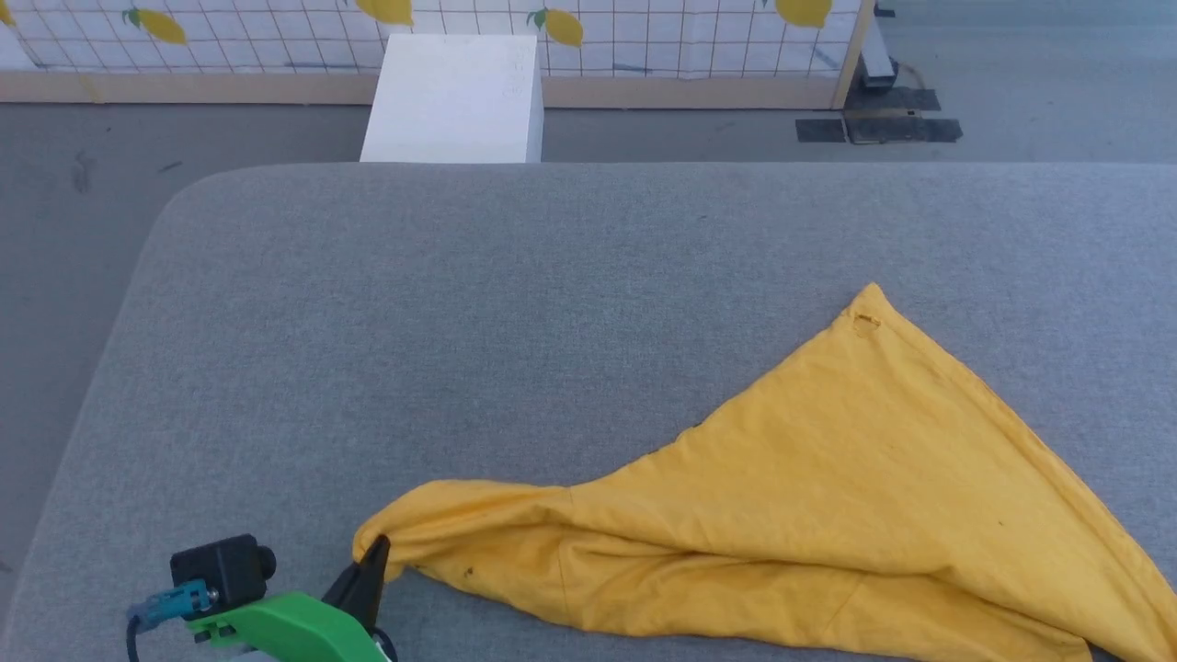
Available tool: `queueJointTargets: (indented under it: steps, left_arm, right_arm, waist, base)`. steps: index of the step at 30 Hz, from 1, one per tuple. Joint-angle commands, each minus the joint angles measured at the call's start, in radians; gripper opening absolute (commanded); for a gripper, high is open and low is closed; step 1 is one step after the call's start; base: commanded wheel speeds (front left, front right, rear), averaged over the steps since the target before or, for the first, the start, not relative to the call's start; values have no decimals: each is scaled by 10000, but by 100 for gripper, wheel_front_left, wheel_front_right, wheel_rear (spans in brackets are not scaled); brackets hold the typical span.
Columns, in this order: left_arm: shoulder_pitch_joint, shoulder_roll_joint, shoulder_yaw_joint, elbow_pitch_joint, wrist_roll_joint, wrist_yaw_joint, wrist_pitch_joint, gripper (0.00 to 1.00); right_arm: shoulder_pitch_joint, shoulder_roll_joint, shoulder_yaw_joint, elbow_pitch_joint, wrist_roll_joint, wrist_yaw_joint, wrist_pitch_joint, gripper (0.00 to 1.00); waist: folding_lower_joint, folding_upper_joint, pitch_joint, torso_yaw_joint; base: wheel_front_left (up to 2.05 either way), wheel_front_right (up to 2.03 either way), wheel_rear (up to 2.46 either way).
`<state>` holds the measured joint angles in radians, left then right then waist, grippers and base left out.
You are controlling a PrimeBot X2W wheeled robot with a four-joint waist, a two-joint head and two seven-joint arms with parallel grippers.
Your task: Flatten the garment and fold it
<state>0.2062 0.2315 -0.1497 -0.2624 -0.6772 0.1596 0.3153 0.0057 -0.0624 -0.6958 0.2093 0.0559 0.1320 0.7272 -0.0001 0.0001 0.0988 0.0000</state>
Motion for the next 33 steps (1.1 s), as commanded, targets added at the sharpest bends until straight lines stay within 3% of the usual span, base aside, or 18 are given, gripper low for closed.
queueJointTargets:
  steps: [1, 4, 8, 13, 20, 27, 33]
  left_arm:
    - [106, 85, -27, -13, 32, 42, 1, 0]
    - [107, 79, -53, -29, 29, 51, 2, 0]
    - [73, 74, -101, -45, 37, 63, 16, 0]
    - [-84, 57, -186, -81, 44, 37, 32, 0]
    - [-332, -2, -269, -39, 40, 15, 2, 0]
    - [-709, -101, -455, 63, 44, -128, -77, 0]
    - [-1057, -215, -609, 199, 30, -264, -172, 0]
  right_arm:
    - [94, 52, 31, -44, 106, -13, 19, 98]
    - [-68, 70, 185, -369, 156, -13, -284, 100]
    - [-595, -18, 840, -1003, 267, -13, -1591, 100]
    - [-1320, -593, 2718, -1408, 899, -13, -3616, 100]
    - [-2649, -1396, 4685, -228, 1118, -13, -5651, 100]
    - [-4424, -1810, 5603, 2030, 1087, -13, -5631, 100]
    - [-5898, -1994, 5289, 3841, 598, -13, -4720, 100]
  waist:
    - [1, -1, -3, 46]
    - [1, -1, 29, 99]
    - [1, -1, 88, 198]
    - [1, -1, 295, 399]
    - [1, -1, 637, 819]
    - [1, -1, 1202, 1391]
    - [1, -1, 1779, 1931]
  base:
    - [0, 0, 0]
    - [0, 0, 0]
    - [0, 0, 0]
    - [0, 0, 0]
    - [0, 0, 0]
    - [0, 0, 0]
    - [0, 0, 0]
